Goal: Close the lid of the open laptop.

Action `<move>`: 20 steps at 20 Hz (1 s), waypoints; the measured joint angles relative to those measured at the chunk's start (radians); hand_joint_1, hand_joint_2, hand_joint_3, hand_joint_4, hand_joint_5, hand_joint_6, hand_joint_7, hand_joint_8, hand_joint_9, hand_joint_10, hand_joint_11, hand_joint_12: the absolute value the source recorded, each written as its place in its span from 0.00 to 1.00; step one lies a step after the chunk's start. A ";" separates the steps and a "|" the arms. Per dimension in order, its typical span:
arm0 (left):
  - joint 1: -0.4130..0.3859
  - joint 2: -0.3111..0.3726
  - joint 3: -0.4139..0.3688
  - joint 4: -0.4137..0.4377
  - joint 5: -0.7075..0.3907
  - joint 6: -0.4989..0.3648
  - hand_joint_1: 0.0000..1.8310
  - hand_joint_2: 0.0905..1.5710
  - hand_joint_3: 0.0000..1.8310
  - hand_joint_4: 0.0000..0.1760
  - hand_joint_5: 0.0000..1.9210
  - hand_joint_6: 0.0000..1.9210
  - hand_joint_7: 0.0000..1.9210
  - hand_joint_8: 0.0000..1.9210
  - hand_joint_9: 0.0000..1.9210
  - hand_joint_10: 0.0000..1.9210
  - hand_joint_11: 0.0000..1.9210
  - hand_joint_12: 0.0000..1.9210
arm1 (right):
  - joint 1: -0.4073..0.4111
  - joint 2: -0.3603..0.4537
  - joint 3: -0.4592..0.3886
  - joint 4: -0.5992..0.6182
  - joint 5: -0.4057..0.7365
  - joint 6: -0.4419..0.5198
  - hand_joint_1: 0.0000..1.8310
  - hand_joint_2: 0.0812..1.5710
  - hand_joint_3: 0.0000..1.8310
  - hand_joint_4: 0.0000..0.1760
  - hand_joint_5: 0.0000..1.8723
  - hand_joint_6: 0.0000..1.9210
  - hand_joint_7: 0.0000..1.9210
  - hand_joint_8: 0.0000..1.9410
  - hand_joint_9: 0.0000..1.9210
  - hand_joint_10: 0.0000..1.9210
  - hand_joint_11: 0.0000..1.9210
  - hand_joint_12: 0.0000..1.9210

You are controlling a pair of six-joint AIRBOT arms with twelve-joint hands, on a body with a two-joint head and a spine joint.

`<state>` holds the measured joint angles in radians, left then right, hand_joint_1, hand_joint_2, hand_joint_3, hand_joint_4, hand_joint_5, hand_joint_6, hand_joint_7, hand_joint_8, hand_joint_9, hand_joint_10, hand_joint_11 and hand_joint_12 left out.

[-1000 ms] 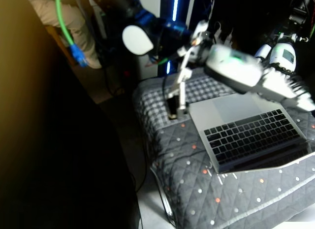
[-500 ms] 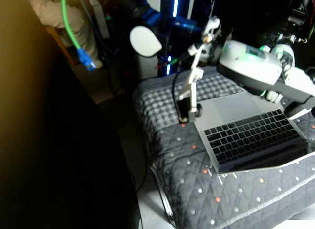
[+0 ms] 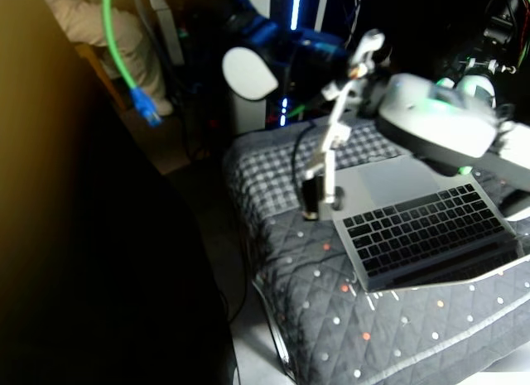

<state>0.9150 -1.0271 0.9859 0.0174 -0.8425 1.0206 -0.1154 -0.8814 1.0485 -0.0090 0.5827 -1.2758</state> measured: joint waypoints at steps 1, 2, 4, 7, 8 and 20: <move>0.000 -0.004 0.004 0.003 0.000 -0.001 0.09 0.95 0.00 0.11 0.07 0.00 0.06 0.00 0.08 0.01 0.00 0.31 | 0.005 -0.004 0.010 0.014 -0.006 0.000 0.28 0.91 0.01 0.15 0.00 0.00 0.00 0.00 0.00 0.00 0.00 1.00; 0.000 -0.005 0.004 0.003 -0.001 -0.003 0.08 0.96 0.00 0.12 0.07 0.00 0.06 0.00 0.08 0.01 0.00 0.28 | 0.007 -0.010 0.024 0.032 -0.017 0.000 0.28 0.90 0.00 0.05 0.00 0.00 0.00 0.00 0.00 0.00 0.00 1.00; 0.000 -0.006 0.006 0.005 -0.001 -0.005 0.10 0.95 0.00 0.08 0.07 0.00 0.07 0.00 0.09 0.01 0.00 0.32 | 0.030 -0.019 0.048 0.055 -0.048 -0.003 0.29 0.90 0.00 0.01 0.00 0.00 0.00 0.00 0.00 0.00 0.00 1.00; -0.001 -0.016 0.011 0.006 -0.008 -0.011 0.13 0.95 0.00 0.02 0.08 0.01 0.07 0.00 0.09 0.02 0.00 0.36 | 0.092 -0.030 0.047 0.228 -0.117 -0.245 0.31 0.91 0.00 0.00 0.00 0.00 0.00 0.00 0.00 0.00 0.00 0.04; -0.001 -0.016 0.011 0.006 -0.007 -0.012 0.12 0.95 0.00 0.08 0.08 0.00 0.07 0.00 0.09 0.02 0.00 0.37 | 0.095 -0.034 0.047 0.245 -0.115 -0.264 0.32 0.91 0.00 0.00 0.00 0.00 0.00 0.00 0.00 0.00 0.00 0.01; -0.004 -0.018 0.015 0.009 -0.009 -0.023 0.11 0.95 0.00 0.06 0.07 0.00 0.06 0.00 0.09 0.01 0.00 0.35 | 0.098 -0.042 0.048 0.243 -0.192 -0.270 0.38 0.87 0.00 0.00 0.09 0.56 0.22 0.58 0.22 0.80 0.21 1.00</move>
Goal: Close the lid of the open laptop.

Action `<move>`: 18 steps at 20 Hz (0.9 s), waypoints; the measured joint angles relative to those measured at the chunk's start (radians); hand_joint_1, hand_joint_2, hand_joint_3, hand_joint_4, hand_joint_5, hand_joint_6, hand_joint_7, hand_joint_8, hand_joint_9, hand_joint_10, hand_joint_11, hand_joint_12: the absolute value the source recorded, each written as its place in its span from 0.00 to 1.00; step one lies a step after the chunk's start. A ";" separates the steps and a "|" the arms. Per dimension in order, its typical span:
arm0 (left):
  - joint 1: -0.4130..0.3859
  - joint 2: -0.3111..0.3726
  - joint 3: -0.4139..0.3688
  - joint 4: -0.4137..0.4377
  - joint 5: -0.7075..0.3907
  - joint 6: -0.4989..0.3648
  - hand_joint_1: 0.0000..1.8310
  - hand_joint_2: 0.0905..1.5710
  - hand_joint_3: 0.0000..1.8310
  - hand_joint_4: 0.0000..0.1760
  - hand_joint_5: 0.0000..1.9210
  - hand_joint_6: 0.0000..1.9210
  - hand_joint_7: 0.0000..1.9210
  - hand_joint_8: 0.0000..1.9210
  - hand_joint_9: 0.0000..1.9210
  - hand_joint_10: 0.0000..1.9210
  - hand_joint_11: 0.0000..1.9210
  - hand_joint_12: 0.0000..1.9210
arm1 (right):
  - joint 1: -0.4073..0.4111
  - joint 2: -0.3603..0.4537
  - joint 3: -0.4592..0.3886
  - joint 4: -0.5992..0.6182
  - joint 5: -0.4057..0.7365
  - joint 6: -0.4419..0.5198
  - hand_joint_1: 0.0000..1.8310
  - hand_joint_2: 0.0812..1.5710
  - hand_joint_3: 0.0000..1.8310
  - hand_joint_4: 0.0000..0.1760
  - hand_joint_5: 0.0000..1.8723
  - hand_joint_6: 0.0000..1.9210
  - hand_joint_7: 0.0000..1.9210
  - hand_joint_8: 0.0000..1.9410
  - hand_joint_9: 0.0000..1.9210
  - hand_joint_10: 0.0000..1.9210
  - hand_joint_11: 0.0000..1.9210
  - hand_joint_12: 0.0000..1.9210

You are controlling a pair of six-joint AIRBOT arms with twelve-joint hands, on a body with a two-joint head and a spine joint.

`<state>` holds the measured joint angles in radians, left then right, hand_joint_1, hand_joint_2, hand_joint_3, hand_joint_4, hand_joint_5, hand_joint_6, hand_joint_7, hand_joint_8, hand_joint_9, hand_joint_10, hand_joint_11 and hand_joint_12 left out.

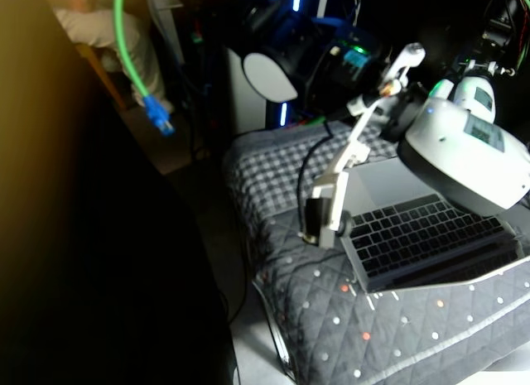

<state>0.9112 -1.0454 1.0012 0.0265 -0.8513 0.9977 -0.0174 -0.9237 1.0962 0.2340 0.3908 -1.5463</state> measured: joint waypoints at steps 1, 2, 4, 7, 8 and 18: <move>0.000 0.000 0.000 0.000 0.001 0.000 0.11 0.95 0.00 0.10 0.08 0.00 0.06 0.00 0.09 0.01 0.00 0.32 | 0.003 0.005 -0.012 -0.023 0.016 0.000 0.40 0.91 0.00 0.00 0.19 0.87 0.22 0.69 0.26 0.86 0.28 1.00; 0.000 0.000 0.000 0.000 0.000 -0.001 0.12 0.95 0.00 0.09 0.08 0.00 0.06 0.00 0.09 0.01 0.00 0.33 | 0.002 0.008 -0.020 -0.035 0.022 0.000 0.53 0.91 0.00 0.00 0.16 0.93 0.30 0.87 0.34 0.92 0.38 1.00; 0.000 0.000 0.000 0.002 0.001 -0.003 0.12 0.94 0.00 0.14 0.08 0.00 0.06 0.00 0.09 0.01 0.00 0.33 | 0.002 0.021 -0.050 -0.077 0.026 0.000 0.56 0.91 0.00 0.00 0.15 0.94 0.32 0.90 0.36 0.95 0.41 1.00; 0.000 -0.002 0.000 0.000 -0.002 -0.003 0.11 0.94 0.00 0.15 0.08 0.00 0.07 0.00 0.09 0.01 0.00 0.33 | 0.002 0.058 -0.110 -0.146 0.004 0.002 0.44 0.93 0.00 0.00 0.19 0.96 0.23 0.82 0.27 0.92 0.32 1.00; 0.000 -0.002 0.000 -0.001 -0.002 -0.003 0.11 0.94 0.00 0.19 0.08 0.00 0.07 0.00 0.09 0.01 0.00 0.33 | -0.001 0.070 -0.127 -0.167 0.000 0.002 0.39 0.94 0.00 0.03 0.20 0.97 0.19 0.69 0.19 0.80 0.20 1.00; 0.021 -0.002 -0.002 -0.030 -0.019 -0.004 0.11 0.95 0.00 0.20 0.08 0.00 0.06 0.00 0.08 0.01 0.00 0.27 | -0.076 0.123 -0.172 -0.608 -0.007 0.484 0.36 0.86 0.00 0.00 0.03 0.67 0.10 0.58 0.08 0.71 0.01 1.00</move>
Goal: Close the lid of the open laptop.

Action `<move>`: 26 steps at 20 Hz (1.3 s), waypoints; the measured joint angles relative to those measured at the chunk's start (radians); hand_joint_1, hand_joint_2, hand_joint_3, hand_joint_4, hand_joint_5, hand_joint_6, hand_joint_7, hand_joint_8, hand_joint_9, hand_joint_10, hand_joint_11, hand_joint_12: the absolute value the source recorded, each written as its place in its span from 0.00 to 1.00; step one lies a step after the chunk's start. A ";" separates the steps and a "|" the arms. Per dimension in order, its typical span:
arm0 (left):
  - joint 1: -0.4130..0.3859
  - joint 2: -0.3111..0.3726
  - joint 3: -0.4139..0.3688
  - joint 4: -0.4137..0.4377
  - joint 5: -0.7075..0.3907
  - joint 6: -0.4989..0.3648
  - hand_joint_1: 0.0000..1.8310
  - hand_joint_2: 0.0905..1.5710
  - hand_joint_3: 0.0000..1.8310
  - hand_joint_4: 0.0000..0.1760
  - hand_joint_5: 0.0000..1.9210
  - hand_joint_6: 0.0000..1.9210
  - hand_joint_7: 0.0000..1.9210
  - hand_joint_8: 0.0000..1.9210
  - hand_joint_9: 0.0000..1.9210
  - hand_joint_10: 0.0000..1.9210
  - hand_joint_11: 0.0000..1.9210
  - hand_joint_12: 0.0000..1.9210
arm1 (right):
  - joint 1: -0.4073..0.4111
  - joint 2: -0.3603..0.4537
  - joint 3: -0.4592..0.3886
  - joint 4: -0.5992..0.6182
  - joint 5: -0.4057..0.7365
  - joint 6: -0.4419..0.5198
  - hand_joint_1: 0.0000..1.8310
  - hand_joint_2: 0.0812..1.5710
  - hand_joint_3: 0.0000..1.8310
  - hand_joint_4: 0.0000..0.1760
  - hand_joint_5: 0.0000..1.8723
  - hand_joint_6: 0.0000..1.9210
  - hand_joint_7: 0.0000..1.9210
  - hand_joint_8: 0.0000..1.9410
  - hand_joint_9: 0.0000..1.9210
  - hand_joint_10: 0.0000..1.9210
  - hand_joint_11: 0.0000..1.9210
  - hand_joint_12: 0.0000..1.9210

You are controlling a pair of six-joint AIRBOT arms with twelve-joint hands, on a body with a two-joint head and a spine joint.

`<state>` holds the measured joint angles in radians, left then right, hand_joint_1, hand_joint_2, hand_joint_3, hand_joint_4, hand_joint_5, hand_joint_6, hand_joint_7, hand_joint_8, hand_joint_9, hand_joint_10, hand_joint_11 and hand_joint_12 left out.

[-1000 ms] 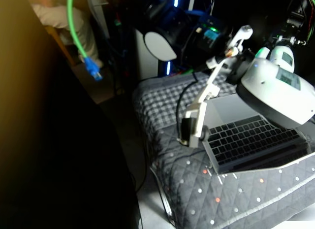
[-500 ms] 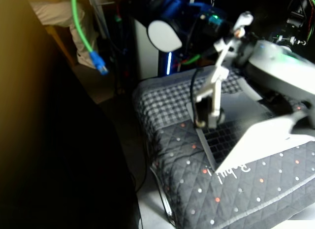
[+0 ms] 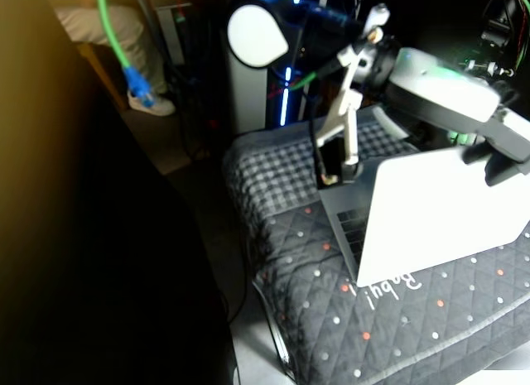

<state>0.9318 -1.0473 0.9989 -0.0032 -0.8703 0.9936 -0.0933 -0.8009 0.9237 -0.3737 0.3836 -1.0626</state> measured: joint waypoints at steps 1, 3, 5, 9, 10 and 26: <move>0.000 0.000 0.000 -0.004 -0.002 0.000 0.11 0.95 0.00 0.20 0.08 0.00 0.06 0.00 0.08 0.01 0.00 0.27 | -0.005 0.000 0.000 -0.048 0.001 0.051 0.36 0.86 0.00 0.00 0.03 0.67 0.10 0.58 0.08 0.71 0.01 1.00; 0.005 0.000 0.000 -0.008 -0.003 0.000 0.10 0.94 0.00 0.21 0.07 0.00 0.04 0.00 0.07 0.00 0.00 0.22 | -0.013 0.003 0.000 -0.163 0.008 0.174 0.38 0.85 0.00 0.00 0.01 0.67 0.10 0.54 0.10 0.74 0.05 1.00; 0.007 0.000 0.000 -0.007 -0.001 0.000 0.10 0.94 0.00 0.18 0.07 0.00 0.05 0.00 0.07 0.00 0.00 0.25 | -0.033 0.008 0.000 -0.230 0.033 0.255 0.40 0.85 0.00 0.00 0.00 0.63 0.04 0.58 0.08 0.74 0.07 1.00; 0.014 0.000 0.000 -0.013 -0.005 0.000 0.09 0.94 0.00 0.08 0.08 0.00 0.06 0.00 0.09 0.01 0.00 0.33 | -0.038 0.022 0.000 -0.382 0.082 0.429 0.31 0.84 0.00 0.00 0.00 0.50 0.03 0.49 0.02 0.74 0.00 1.00; 0.016 0.000 0.000 -0.014 -0.006 0.000 0.11 0.94 0.00 0.07 0.09 0.00 0.06 0.00 0.09 0.02 0.00 0.37 | -0.038 0.027 0.000 -0.410 0.098 0.465 0.29 0.83 0.00 0.00 0.00 0.48 0.03 0.48 0.01 0.74 0.00 1.00; 0.033 0.000 -0.005 -0.037 -0.030 0.000 0.21 0.91 0.00 0.31 0.10 0.01 0.09 0.01 0.14 0.03 0.00 0.61 | -0.073 0.071 -0.047 -0.938 0.208 0.941 0.32 0.85 0.00 0.00 0.00 0.42 0.07 0.52 0.11 0.70 0.11 0.96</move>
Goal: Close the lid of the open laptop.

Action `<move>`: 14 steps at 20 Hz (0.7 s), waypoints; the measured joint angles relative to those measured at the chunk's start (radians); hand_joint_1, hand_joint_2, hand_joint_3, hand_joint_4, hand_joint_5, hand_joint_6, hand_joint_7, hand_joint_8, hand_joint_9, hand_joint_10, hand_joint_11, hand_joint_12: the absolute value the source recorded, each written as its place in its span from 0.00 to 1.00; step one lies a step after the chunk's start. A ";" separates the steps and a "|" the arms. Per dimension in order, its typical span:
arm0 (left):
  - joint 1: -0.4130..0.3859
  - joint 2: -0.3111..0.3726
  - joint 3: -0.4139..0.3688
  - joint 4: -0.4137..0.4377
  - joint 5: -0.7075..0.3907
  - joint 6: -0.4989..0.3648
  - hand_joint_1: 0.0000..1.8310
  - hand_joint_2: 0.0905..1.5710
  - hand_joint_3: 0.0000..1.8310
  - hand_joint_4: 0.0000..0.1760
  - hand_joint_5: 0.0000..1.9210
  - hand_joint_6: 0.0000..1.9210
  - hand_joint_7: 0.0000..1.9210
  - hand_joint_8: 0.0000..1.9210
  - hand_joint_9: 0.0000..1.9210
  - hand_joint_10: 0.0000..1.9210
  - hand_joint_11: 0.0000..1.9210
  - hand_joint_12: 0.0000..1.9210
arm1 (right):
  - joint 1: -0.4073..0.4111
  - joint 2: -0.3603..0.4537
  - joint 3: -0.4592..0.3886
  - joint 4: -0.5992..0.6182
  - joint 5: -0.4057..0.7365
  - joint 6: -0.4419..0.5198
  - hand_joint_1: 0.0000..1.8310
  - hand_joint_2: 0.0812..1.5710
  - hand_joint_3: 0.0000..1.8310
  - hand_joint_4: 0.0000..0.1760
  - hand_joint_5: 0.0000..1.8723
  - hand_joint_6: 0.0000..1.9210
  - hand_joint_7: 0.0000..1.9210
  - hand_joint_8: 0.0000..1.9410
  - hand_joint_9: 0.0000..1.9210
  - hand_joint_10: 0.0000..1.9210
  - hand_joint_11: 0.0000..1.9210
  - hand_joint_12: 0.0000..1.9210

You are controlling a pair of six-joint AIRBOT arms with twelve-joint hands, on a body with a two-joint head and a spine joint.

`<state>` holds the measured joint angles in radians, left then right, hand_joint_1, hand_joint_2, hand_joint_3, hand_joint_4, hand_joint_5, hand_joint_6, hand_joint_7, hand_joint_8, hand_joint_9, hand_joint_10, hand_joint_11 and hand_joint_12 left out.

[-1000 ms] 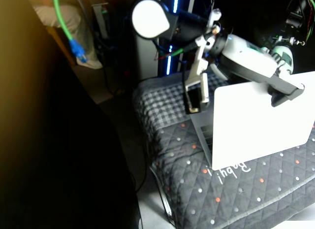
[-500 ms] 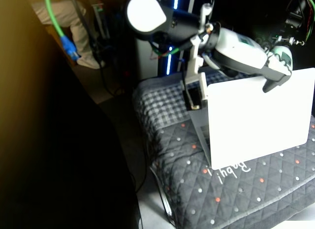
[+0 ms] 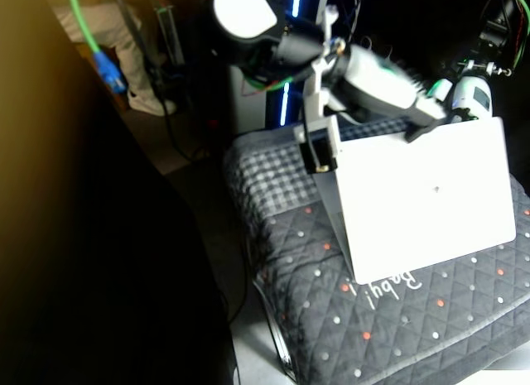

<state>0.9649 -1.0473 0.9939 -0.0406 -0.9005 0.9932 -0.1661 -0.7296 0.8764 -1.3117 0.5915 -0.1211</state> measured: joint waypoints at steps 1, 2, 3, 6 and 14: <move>0.000 0.001 -0.006 -0.005 0.000 0.000 0.20 0.91 0.00 0.23 0.13 0.02 0.12 0.02 0.16 0.04 0.00 0.65 | 0.000 0.000 0.000 -0.021 0.003 0.025 0.34 0.85 0.00 0.00 0.00 0.40 0.03 0.57 0.08 0.74 0.09 0.99; 0.003 0.005 -0.012 -0.008 0.000 -0.002 0.22 0.91 0.00 0.12 0.20 0.05 0.21 0.05 0.23 0.08 0.00 0.75 | 0.000 0.000 -0.002 -0.041 0.004 0.040 0.31 0.85 0.00 0.00 0.00 0.37 0.03 0.62 0.10 0.80 0.14 1.00; 0.009 0.015 -0.023 -0.008 -0.002 -0.003 0.27 0.89 0.00 0.00 0.26 0.09 0.28 0.06 0.26 0.15 0.00 0.79 | 0.000 0.000 -0.002 -0.053 0.006 0.043 0.31 0.85 0.00 0.00 0.00 0.35 0.03 0.65 0.11 0.82 0.16 1.00; 0.034 0.079 -0.081 -0.006 -0.053 -0.015 0.47 0.84 0.00 0.23 0.31 0.81 0.42 0.46 0.35 0.64 0.23 0.88 | -0.002 -0.002 -0.004 -0.066 0.007 0.054 0.30 0.83 0.00 0.00 0.00 0.38 0.01 0.54 0.09 0.74 0.17 0.93; 0.100 0.192 -0.166 0.048 -0.156 -0.021 0.59 0.85 0.00 0.00 0.30 0.76 0.33 0.91 0.36 0.87 0.36 0.98 | -0.041 -0.006 0.010 -0.014 0.004 0.026 0.31 0.92 0.02 0.00 0.00 0.43 0.00 0.74 0.01 0.82 0.00 1.00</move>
<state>1.0649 -0.8555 0.8276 0.0078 -1.0561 0.9718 -0.2073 -0.7361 0.8860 -1.3258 0.5953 -0.0956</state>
